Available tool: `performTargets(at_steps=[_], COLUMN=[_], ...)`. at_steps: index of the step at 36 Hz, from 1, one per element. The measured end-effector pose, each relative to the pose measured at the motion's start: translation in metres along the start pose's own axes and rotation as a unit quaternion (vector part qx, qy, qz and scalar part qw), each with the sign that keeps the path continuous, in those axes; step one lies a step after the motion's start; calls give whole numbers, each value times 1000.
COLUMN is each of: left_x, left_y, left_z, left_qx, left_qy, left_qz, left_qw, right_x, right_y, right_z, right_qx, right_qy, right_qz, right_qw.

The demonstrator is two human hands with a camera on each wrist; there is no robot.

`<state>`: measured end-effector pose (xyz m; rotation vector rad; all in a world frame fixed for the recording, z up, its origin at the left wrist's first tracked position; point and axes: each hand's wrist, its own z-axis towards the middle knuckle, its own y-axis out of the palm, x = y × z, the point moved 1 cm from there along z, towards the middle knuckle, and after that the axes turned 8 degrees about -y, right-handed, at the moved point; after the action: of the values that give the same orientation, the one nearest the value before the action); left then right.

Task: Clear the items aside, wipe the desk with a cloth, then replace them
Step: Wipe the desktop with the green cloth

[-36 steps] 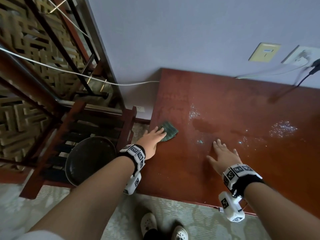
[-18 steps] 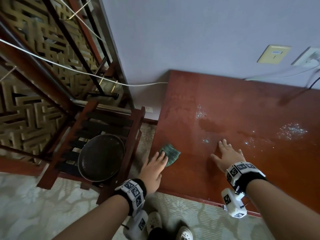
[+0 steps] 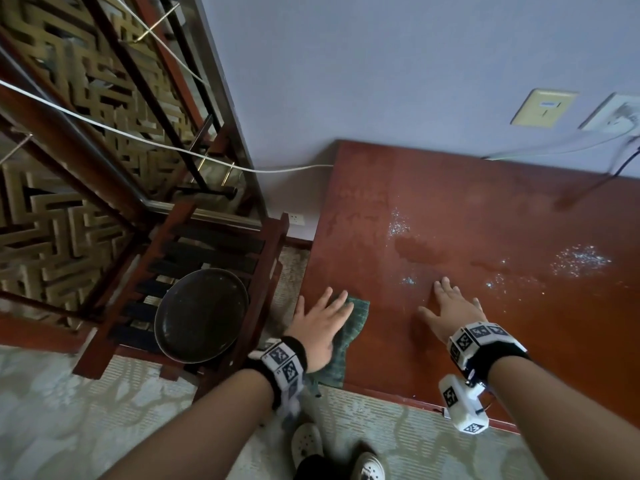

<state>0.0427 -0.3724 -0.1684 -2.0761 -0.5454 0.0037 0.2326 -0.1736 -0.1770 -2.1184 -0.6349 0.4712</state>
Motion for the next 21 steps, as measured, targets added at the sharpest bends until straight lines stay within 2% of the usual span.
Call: performTargets(at_steps=[2,6,9,13,17,21], left_x=[-14,-16,-2,38,65,55], left_y=[1,10,18,17,11,-3], left_z=[4,8,14,24,35,42], left_qx=[-26,-36,-11,-3,4,27], left_qy=[34,44,20,-45,-101,-94], left_qz=[71,93,74,27,-28,-64], left_qw=[997,994,997,999,994,993], right_x=[0,1,0,-9,-48,-91], right_y=[0,-1,-6,-14,-10,13], right_z=[0,0,-1,-7,-33,-60], right_qx=[-1,-5,-12,2,77,69], right_qy=[-1,-5,-4,2,-69,-143], right_qz=[0,-7,-6,19,50,47], right_qw=[1000,1000,1000,1000,993,986])
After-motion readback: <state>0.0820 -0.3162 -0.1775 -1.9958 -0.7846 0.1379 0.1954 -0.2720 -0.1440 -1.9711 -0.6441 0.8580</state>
